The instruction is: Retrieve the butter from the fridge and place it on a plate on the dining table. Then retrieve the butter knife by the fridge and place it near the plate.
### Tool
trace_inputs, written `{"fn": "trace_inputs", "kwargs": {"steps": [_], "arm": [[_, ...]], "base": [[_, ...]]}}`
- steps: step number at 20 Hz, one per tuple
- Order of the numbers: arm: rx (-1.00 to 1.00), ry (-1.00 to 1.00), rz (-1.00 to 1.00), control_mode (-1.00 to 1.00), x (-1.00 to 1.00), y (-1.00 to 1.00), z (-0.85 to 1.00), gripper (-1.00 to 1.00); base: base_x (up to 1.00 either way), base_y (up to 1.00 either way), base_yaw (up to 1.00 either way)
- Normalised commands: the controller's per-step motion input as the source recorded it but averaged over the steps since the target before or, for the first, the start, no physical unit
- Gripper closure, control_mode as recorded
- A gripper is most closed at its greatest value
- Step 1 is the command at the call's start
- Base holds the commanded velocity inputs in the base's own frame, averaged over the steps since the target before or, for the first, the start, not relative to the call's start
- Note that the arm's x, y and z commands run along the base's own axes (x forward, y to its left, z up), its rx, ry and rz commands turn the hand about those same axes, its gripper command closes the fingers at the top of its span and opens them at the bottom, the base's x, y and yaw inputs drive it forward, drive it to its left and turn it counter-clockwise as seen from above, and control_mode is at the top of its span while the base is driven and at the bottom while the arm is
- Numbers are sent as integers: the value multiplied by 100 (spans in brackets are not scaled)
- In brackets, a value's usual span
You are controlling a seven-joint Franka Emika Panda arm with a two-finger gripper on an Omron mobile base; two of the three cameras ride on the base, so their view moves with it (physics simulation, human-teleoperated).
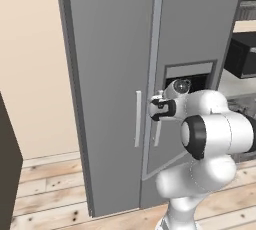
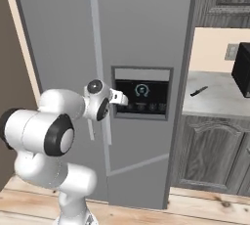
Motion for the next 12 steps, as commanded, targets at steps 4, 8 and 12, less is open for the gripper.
{"fn": "trace_inputs", "kwargs": {"steps": [4,8,12], "arm": [[12,3,-2,-100,-100,-77,13,100],[16,4,0,-100,-100,-100,25,100],[20,7,2,-100,-100,-100,32,100]], "base": [[0,0,0],[0,0,0],[0,0,0]]}}
